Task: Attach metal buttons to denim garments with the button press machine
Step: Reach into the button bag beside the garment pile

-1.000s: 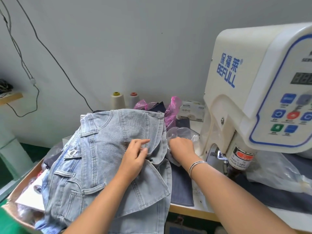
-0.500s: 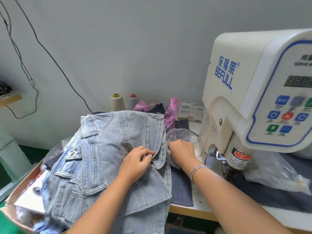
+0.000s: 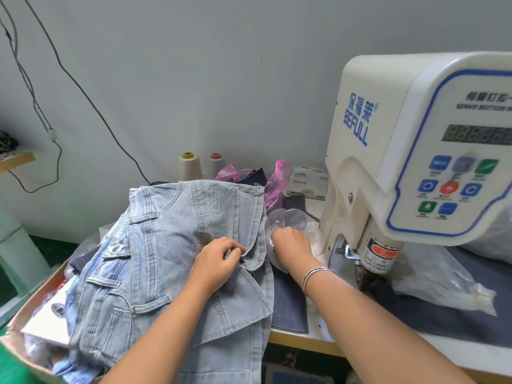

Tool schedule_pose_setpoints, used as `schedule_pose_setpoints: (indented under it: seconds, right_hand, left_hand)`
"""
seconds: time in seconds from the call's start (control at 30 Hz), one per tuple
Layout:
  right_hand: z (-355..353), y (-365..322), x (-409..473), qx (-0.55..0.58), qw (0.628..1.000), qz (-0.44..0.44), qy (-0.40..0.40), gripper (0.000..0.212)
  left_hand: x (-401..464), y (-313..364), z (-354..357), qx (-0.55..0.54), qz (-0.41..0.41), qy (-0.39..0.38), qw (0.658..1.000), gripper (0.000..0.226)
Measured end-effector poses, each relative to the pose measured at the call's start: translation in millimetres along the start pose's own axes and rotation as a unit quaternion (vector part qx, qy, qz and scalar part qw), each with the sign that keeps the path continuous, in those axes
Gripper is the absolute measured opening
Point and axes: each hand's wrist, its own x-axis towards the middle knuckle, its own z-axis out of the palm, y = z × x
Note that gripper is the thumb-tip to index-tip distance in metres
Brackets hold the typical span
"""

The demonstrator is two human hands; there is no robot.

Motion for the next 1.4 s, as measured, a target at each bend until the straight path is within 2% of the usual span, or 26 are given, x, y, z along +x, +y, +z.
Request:
schedule_pose_setpoints:
  seconds: [0.17,0.33,0.53,0.67,0.83,0.97,1.07,1.17,1.3,1.4]
  right_hand:
    - [3,1,-3,0.008,1.0,0.008,-0.005,0.028]
    - [11,6,-9,-0.017,0.999,-0.02,0.035,0.028]
    - [10,5,-9,-0.022,1.0,-0.02,0.01,0.031]
    - [9,6,-11,-0.023,0.999,-0.028,0.016,0.026]
    - [1,13,-31,0.092,0.993,-0.036,0.059,0.015]
    - [-11,7,-57,0.152,0.979,-0.053,0.123,0.009]
    - [-17,5,-93,0.243,0.953,-0.049,0.175,0.009]
    - [-15,8,-148,0.34,0.926,-0.045,0.158,0.01]
    - [-1,27,-214,0.403,0.907,0.053,0.11,0.022]
    - [-2,50,-230,0.44,0.864,0.168,0.176,0.02]
  left_hand:
    - [0,-2,1,0.003,-0.002,0.002,1.0,0.018]
    - [0,-3,2,0.008,0.001,0.003,1.0,0.019]
    - [0,-4,2,0.006,-0.002,0.002,1.0,0.02]
    - [1,-3,1,-0.004,-0.003,0.008,1.0,0.019]
    - [2,-7,3,0.008,-0.003,0.013,1.0,0.021]
    - [2,-5,2,0.009,-0.001,0.012,1.0,0.021]
    - [0,-5,3,0.017,0.001,0.015,1.0,0.024]
    - [1,-5,3,0.015,0.005,0.016,1.0,0.025]
    - [2,-6,4,0.012,0.006,0.015,1.0,0.028]
    - [2,-5,4,0.009,0.007,0.016,1.0,0.03]
